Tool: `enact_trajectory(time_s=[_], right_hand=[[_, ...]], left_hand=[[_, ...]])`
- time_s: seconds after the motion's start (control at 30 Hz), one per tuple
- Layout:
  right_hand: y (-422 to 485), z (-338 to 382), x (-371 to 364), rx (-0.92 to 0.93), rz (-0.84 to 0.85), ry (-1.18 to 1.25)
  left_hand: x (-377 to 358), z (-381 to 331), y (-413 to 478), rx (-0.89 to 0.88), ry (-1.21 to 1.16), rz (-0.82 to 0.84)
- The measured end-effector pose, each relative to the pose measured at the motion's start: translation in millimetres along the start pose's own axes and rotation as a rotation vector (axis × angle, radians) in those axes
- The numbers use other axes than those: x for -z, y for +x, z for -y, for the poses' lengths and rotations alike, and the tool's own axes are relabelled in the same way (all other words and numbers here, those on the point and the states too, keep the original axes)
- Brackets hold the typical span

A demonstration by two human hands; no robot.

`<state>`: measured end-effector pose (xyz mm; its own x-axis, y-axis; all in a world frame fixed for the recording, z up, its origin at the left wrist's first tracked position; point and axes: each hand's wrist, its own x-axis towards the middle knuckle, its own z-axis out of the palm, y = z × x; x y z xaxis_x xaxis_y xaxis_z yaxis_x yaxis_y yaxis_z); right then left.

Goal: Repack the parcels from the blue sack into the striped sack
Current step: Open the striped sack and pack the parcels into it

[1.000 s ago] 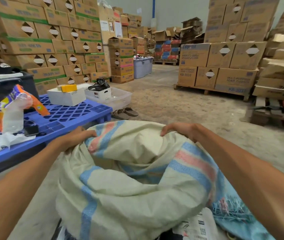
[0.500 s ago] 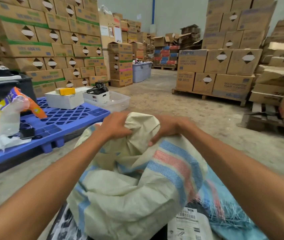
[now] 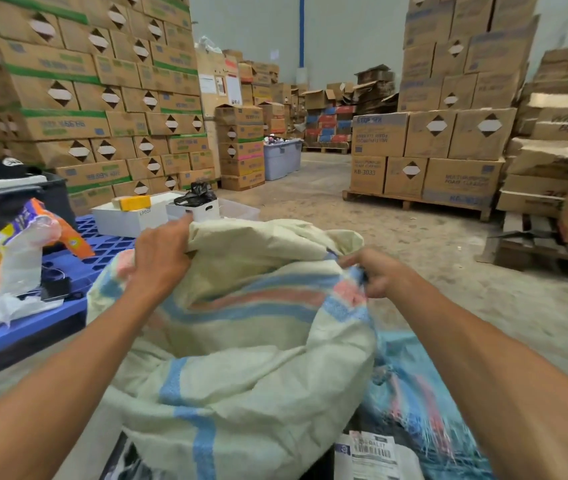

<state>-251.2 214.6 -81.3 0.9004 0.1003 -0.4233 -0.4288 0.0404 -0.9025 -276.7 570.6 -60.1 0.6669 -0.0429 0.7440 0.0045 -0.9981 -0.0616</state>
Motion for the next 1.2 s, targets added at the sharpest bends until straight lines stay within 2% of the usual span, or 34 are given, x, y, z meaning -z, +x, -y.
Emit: enact_trajectory(time_s=[0.07,0.13,0.17,0.27,0.3,0.33,0.43,0.5,0.57,0.7,0.77,0.83,0.93,1.03,1.13,1.2], right_hand=[[-11,1,12,0.003,0.175,0.171],[-15,-1,12,0.023,0.208,0.096],[-15,0,9,0.038,0.202,0.069],[-17,6,-3,0.112,0.202,0.058],[-20,9,-7,0.148,0.213,0.061],[-20,12,-10,0.181,0.223,0.072],[-23,21,-19,0.225,0.246,0.043],[-25,26,-26,0.235,0.226,-0.021],[-24,28,-33,0.227,0.193,-0.093],[-27,33,-48,0.195,0.284,-0.227],[-32,37,-52,0.205,0.357,-0.373],[-37,42,-47,0.200,0.386,-0.589],[-26,44,-31,0.029,0.376,-0.958],[-6,45,-24,0.064,0.178,-1.265],[5,45,-25,0.336,-0.146,-1.418],[14,42,-22,0.507,-0.397,-1.398]], left_hand=[[-2,22,-16,-0.033,0.089,0.015],[1,28,-25,-0.037,0.134,0.137],[0,27,-23,-0.028,0.109,0.252],[6,18,-7,0.026,-0.079,0.791],[9,12,-1,0.024,-0.132,0.886],[11,4,4,0.013,-0.165,0.913],[24,-30,14,-0.101,-0.182,0.850],[34,-53,20,-0.075,-0.255,0.826],[40,-71,26,-0.019,-0.314,0.730],[30,-105,18,-0.145,-0.302,0.516],[19,-113,8,-0.145,-0.321,0.425],[13,-107,2,-0.200,-0.245,0.351],[6,-85,-1,-0.338,-0.115,0.362],[5,-73,0,-0.348,0.051,0.356],[11,-57,4,-0.206,0.099,0.377],[13,-39,10,-0.083,0.064,0.418]])
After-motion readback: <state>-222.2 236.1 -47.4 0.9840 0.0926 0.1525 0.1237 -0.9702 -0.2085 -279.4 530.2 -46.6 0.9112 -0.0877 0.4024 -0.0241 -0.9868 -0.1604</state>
